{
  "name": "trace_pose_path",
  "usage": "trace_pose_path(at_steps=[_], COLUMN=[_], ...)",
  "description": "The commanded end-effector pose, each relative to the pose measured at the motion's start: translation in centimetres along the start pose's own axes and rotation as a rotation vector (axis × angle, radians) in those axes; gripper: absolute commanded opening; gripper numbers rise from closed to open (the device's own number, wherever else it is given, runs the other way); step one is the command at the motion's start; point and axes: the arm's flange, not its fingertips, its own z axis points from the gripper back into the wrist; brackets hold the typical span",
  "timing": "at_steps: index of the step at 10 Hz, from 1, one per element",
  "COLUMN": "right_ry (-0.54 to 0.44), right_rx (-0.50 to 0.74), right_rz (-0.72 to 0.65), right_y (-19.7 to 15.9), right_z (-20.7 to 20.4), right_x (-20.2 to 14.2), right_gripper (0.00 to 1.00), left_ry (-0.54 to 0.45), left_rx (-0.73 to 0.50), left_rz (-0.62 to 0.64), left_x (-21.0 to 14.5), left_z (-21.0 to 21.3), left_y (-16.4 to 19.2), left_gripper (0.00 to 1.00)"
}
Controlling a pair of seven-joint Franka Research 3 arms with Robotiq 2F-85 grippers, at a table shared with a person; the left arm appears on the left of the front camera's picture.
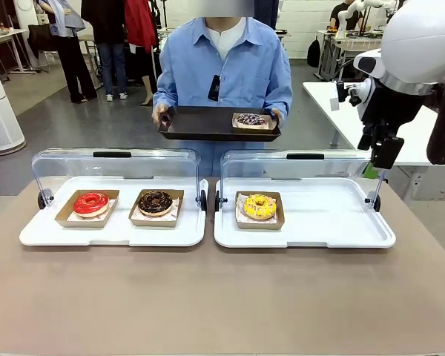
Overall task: Provide the desired donut to the person.
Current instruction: Pick up and lift the Paper togo box containing the Donut pointed at by the person.
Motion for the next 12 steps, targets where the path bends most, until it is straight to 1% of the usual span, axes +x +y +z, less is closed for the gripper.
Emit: trace_pose_path(at_steps=[1,7,8,9,11,12], right_ry=[-0.023,-0.023,0.000,-0.141,-0.347,-0.470], right_rx=[0.016,0.016,0.000,0.095,0.158,0.212], right_rz=[0.016,0.016,0.000,-0.013,-0.047,-0.063], right_y=[0.2,0.2,0.0,-1.7,-4.5,-5.9], right_z=[-0.1,-0.1,0.0,1.0,1.4,1.2], right_x=[-0.2,-0.2,0.0,-2.6,-8.1,-11.3], right_gripper=[1.00,1.00,1.00,1.00,1.00,1.00], left_ry=[-0.018,-0.018,-0.018,-0.018,-0.018,-0.018], left_rx=[-0.002,-0.002,-0.002,-0.002,-0.002,-0.002], left_rz=[-0.011,-0.011,-0.011,-0.011,-0.011,-0.011], left_x=[0.0,0.0,0.0,0.0,0.0,0.0], left_z=[0.1,0.1,0.1,0.1,0.1,0.1], left_y=[0.0,0.0,0.0,0.0,0.0,0.0], left_gripper=[1.00,1.00,1.00,1.00,1.00,1.00])
